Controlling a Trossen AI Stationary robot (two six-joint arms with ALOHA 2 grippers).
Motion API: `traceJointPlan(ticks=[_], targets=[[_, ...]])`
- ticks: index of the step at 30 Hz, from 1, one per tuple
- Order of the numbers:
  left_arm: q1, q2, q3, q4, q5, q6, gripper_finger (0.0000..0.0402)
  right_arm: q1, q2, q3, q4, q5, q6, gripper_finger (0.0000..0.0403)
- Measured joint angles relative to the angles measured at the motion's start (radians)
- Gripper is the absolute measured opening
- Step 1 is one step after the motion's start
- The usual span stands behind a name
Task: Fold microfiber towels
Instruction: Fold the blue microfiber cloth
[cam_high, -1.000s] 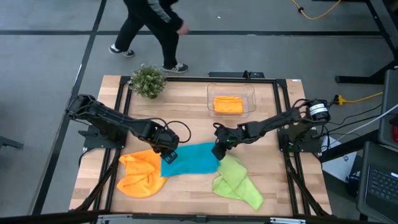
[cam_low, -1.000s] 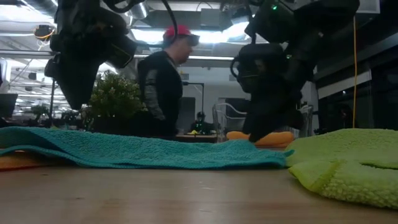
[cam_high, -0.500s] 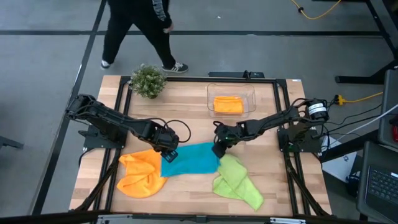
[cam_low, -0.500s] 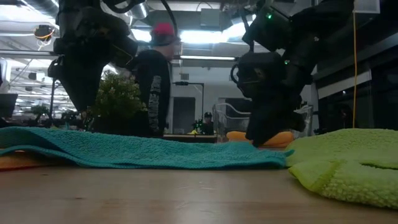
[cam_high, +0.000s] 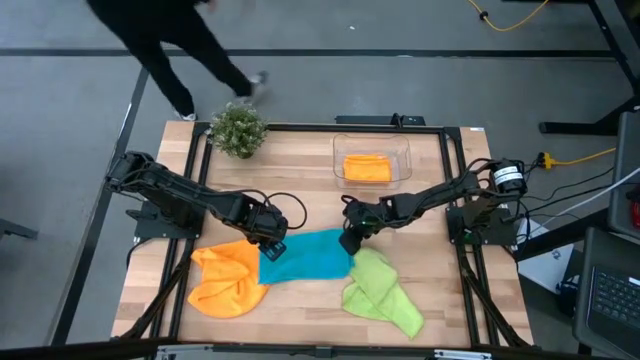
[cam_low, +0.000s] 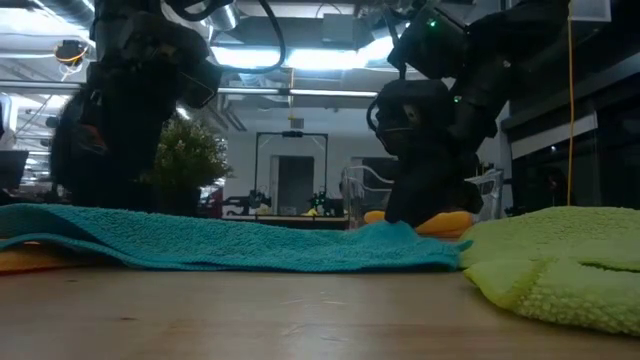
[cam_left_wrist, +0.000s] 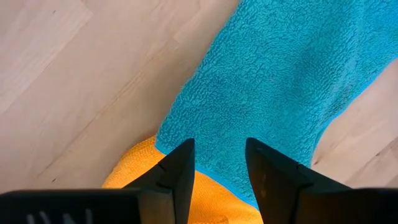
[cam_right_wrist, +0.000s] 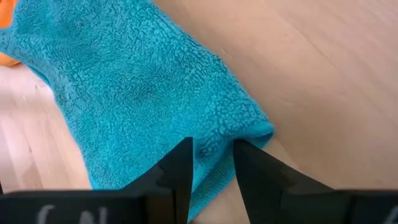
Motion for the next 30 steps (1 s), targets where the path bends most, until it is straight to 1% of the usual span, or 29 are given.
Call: traceJointPlan(ticks=[3, 6, 11, 16, 23, 27, 30], targets=[[0.0, 0.0, 0.0, 0.0, -0.002, 0.0, 0.0135, -0.006, 0.0, 0.0, 0.0, 0.001, -0.017, 0.0115], [0.0, 0.008, 0.0, 0.001, -0.007, 0.001, 0.0135, -0.007, 0.0, 0.0, 0.0, 0.004, -0.025, 0.0099], [-0.005, 0.053, 0.0, 0.01, -0.005, 0.068, 0.0135, -0.006, 0.0, 0.0, -0.001, 0.004, -0.027, 0.0054], [-0.008, 0.107, 0.0, 0.014, -0.002, 0.078, 0.0135, -0.008, 0.0, 0.0, -0.005, 0.004, -0.027, 0.0009], [-0.008, 0.127, 0.0, 0.011, 0.0, 0.08, 0.0135, -0.038, -0.011, 0.0, -0.013, -0.007, -0.028, 0.0004], [-0.008, 0.127, 0.0, 0.012, 0.001, 0.08, 0.0135, -0.059, -0.012, 0.014, -0.022, -0.061, -0.05, 0.0003], [-0.008, 0.127, 0.0, 0.012, 0.0, 0.08, 0.0135, -0.07, -0.014, 0.044, -0.042, -0.064, -0.083, 0.0003]])
